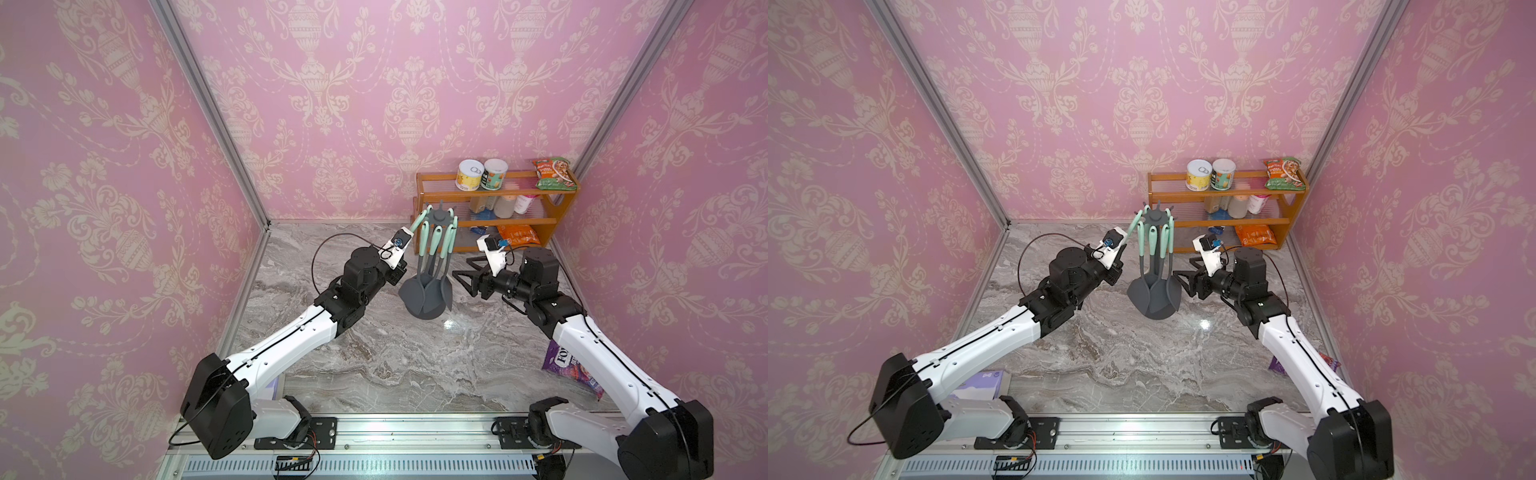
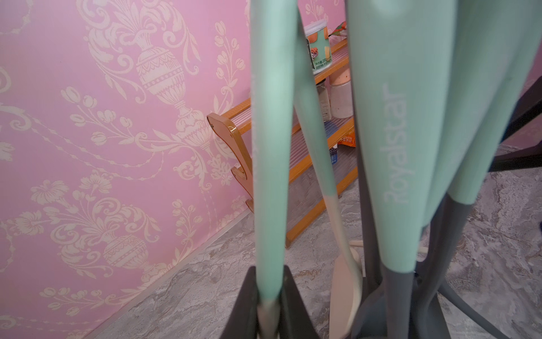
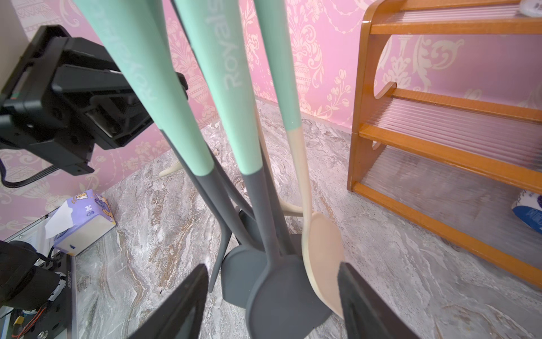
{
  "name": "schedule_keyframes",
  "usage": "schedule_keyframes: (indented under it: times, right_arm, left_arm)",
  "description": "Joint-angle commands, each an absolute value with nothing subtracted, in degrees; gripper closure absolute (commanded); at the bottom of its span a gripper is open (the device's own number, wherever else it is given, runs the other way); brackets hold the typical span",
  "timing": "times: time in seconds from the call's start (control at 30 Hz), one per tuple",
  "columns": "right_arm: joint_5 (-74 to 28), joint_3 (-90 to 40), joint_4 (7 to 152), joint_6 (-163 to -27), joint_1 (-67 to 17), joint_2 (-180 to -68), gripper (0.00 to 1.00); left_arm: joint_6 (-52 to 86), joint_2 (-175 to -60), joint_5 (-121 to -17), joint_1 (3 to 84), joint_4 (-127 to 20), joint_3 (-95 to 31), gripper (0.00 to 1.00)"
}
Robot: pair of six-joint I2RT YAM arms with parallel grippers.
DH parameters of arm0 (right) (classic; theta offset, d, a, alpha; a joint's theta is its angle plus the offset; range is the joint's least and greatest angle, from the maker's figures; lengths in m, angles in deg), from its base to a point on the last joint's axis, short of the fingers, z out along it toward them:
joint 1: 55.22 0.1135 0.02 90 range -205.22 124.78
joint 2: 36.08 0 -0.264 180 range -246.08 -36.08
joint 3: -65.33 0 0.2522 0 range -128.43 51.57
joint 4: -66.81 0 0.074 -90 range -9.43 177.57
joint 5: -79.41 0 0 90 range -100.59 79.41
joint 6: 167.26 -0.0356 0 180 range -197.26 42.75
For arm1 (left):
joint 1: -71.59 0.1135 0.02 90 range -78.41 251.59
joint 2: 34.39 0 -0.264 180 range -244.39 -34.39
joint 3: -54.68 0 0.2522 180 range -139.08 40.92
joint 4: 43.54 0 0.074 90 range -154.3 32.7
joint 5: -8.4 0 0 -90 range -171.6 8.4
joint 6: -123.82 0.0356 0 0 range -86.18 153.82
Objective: Take the spatula off the kitchen utensil rack
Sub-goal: Take off the spatula from the rack.
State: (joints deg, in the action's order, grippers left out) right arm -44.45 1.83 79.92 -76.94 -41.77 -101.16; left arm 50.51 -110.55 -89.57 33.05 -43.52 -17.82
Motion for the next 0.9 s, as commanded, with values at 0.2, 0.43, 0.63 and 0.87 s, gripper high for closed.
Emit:
schedule_keyframes:
  times: [0.2, 0.43, 0.63, 0.87]
  right_arm:
    - [-47.3, -4.2, 79.0, -73.8, -40.8, -106.9, 0.25]
    - [-46.6, -4.8, 76.0, -74.5, -40.0, -109.1, 0.24]
    - [-43.6, -3.3, 71.5, -75.8, -39.3, -109.2, 0.26]
    - [-39.5, -2.8, 69.5, -74.6, -37.6, -109.9, 0.32]
  left_arm:
    - [52.3, -108.5, -94.2, 33.3, -34.9, -18.3, 1.00]
    - [51.5, -112.7, -95.9, 34.1, -22.6, -13.8, 1.00]
    - [49.7, -115.4, -94.4, 34.4, -14.0, -12.2, 1.00]
    - [48.5, -115.0, -93.4, 34.5, -11.9, -11.2, 1.00]
